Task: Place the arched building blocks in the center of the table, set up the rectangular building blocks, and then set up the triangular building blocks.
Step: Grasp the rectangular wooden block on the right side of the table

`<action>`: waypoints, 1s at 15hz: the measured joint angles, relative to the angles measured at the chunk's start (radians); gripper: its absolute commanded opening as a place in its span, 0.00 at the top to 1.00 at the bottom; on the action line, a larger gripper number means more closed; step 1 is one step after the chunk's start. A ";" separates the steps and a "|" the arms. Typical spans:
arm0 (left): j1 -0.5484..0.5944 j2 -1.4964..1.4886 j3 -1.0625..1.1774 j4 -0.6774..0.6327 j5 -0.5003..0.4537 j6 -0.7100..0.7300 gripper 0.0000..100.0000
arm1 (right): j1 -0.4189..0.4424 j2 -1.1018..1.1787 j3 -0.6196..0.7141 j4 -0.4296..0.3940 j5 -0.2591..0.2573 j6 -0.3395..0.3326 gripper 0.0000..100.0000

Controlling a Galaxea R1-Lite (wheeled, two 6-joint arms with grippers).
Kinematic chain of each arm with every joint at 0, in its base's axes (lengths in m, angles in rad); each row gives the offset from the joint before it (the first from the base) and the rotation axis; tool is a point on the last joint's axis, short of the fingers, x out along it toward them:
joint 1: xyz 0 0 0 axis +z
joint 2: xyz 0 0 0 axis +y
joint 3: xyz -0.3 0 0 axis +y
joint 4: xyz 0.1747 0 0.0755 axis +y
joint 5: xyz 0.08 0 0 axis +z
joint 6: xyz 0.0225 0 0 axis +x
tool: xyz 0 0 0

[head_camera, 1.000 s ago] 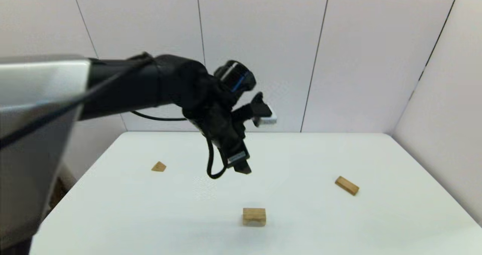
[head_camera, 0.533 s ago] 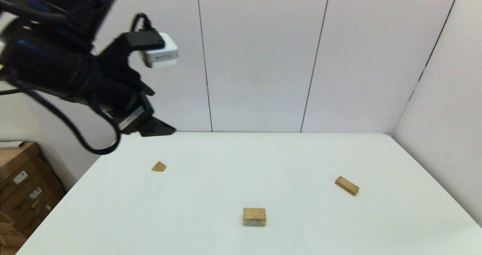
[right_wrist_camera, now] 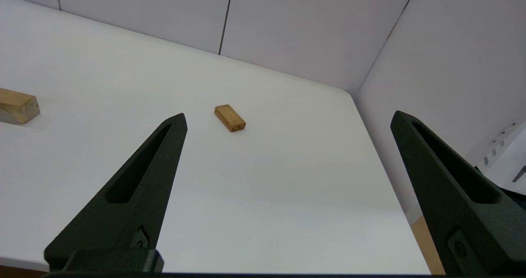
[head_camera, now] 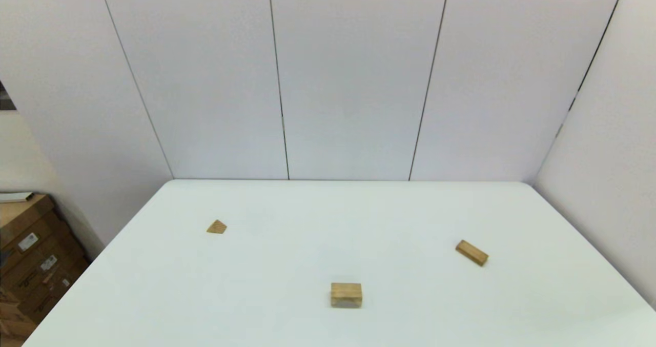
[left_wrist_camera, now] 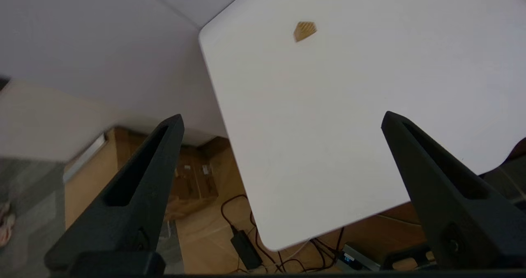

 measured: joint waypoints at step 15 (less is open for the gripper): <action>0.093 -0.577 0.552 -0.073 -0.001 -0.091 0.00 | 0.000 0.000 0.000 0.000 0.000 0.001 0.00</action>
